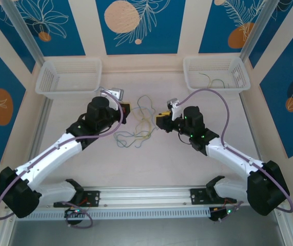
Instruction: Untangle the cables
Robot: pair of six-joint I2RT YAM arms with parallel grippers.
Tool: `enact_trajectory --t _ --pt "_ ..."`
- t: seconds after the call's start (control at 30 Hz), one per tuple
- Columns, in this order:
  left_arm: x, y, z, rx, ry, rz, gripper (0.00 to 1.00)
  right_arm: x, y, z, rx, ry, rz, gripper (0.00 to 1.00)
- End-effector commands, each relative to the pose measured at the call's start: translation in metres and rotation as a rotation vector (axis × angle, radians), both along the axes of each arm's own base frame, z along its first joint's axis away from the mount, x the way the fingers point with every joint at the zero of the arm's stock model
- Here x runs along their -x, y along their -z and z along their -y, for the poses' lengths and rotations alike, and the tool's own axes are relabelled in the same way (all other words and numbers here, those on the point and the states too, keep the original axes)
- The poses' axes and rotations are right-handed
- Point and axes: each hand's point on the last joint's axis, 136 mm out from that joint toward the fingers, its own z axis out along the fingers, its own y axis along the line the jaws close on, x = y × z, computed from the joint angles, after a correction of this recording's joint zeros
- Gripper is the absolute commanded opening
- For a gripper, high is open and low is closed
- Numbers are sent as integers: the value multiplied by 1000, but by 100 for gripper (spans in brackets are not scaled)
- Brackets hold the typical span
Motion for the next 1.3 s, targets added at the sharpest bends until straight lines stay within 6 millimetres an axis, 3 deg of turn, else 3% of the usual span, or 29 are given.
enact_trajectory --t 0.0,0.3,0.47,0.6,0.77,0.93,1.0,1.1,1.27 --pt "-18 -13 -19 -9 -59 20 0 -1 -9 -4 -29 -2 6 36" --pt "-86 -71 -83 -5 -157 81 0 -2 -3 0 -10 22 -8 40" --pt "-141 -77 -134 -22 -274 73 0 6 -6 -3 -33 2 -11 60" --pt "-197 -76 -183 -62 -394 60 0 12 -8 -2 -22 -2 -12 62" --pt "-268 -51 -234 -63 -483 -37 0 21 -11 3 -5 2 -15 62" --pt "-315 -19 -288 -51 -597 -112 0 32 -15 15 12 22 1 62" --pt "-325 0 -313 -73 -666 -147 0 37 -18 21 16 37 13 62" --pt "-333 34 -333 -18 -682 -212 0 42 -21 28 22 54 30 62" --pt "-328 67 -348 -60 -726 -274 0 44 -25 35 28 74 50 62"
